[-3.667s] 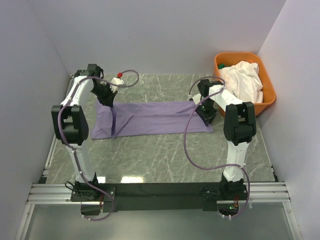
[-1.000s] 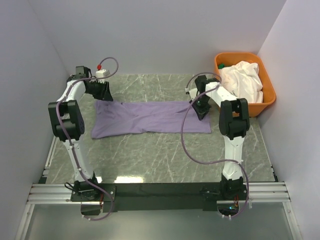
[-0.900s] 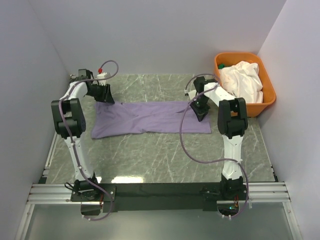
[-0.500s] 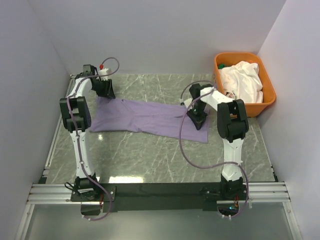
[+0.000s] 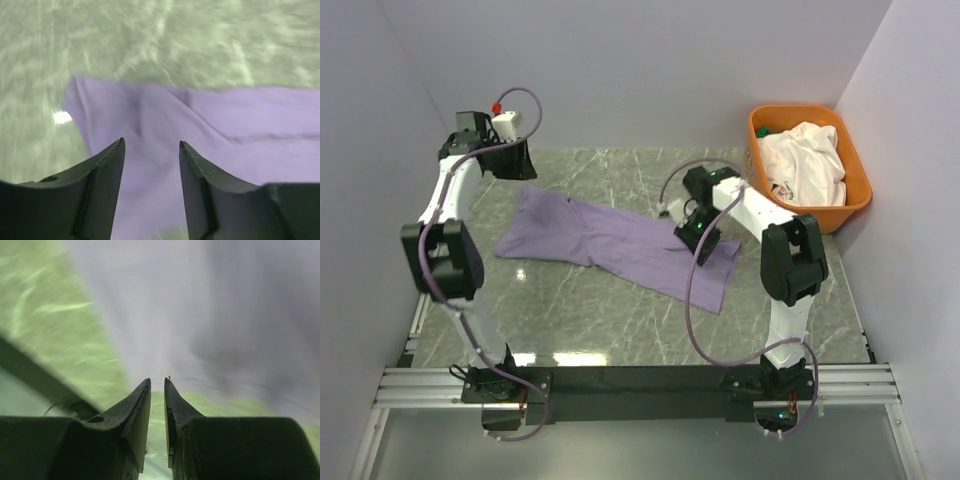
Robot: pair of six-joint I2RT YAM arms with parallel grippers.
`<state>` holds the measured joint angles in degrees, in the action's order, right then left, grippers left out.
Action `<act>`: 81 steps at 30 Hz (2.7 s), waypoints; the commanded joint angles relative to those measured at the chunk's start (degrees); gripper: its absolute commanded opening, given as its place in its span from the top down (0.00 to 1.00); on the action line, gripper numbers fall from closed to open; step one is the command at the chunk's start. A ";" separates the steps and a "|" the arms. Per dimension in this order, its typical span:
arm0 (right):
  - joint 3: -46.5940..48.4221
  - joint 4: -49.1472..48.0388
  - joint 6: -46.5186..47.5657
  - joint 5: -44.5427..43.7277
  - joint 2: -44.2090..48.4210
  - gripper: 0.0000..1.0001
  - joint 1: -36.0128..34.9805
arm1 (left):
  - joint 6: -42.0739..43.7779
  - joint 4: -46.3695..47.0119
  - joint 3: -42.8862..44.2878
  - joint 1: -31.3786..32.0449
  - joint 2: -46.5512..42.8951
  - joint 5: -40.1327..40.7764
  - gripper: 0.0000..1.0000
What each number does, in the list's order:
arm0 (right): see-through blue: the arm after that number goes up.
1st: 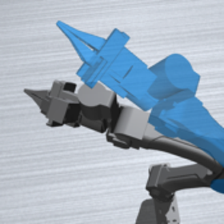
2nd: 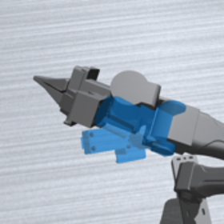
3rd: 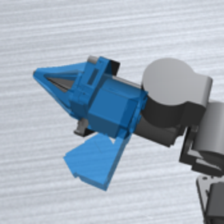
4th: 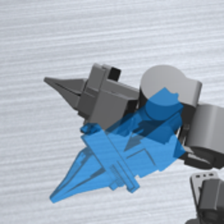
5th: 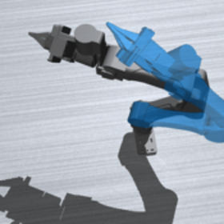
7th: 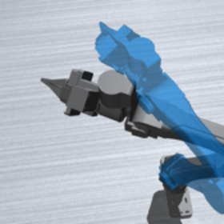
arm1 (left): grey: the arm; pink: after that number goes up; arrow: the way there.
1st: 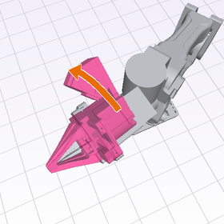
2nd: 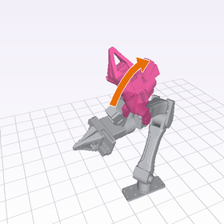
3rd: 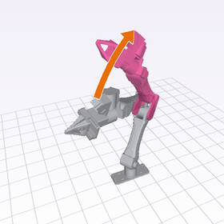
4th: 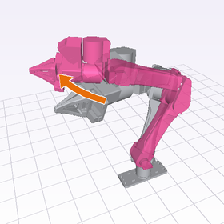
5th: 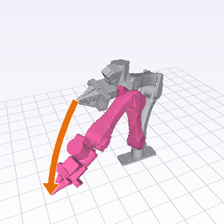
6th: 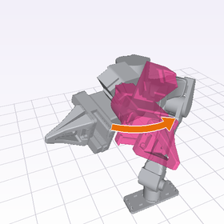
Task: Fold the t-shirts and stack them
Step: Fold the tshirt
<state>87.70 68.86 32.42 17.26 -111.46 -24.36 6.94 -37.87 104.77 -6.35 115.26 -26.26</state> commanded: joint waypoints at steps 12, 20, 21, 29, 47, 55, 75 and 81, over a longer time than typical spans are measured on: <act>7.05 -6.28 -1.22 -16.55 -11.50 0.79 5.20 | -14.85 2.45 -26.63 0.46 -10.94 10.43 0.61; -8.67 -5.32 0.53 -13.57 -4.92 0.80 0.73 | -13.63 -0.54 -19.98 0.37 0.21 14.48 0.67; -9.91 -4.97 0.80 -11.13 -4.21 0.80 -0.41 | -13.10 -0.72 -18.04 0.46 2.31 15.44 0.67; -7.74 0.29 0.89 4.97 -0.16 0.77 -9.57 | -9.75 -11.08 38.29 1.95 36.50 10.02 0.64; 4.32 -9.54 -6.50 -0.99 -11.84 0.80 -8.77 | -13.00 9.83 -3.87 4.50 4.88 5.96 0.47; -6.82 -10.77 -5.97 -2.14 -10.19 0.84 -12.72 | -14.59 8.69 -1.68 4.85 7.60 7.45 0.47; -15.99 -8.92 -8.96 7.53 5.28 0.69 -11.60 | -12.04 0.34 14.47 16.45 25.70 12.02 0.58; -13.26 -9.80 -9.04 2.97 7.40 0.69 -4.92 | -14.32 3.23 36.08 17.16 38.35 8.08 0.52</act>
<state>72.10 60.36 23.40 22.39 -106.85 -30.26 -5.82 -35.35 133.27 10.72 147.94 -15.51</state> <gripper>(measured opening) 0.316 0.469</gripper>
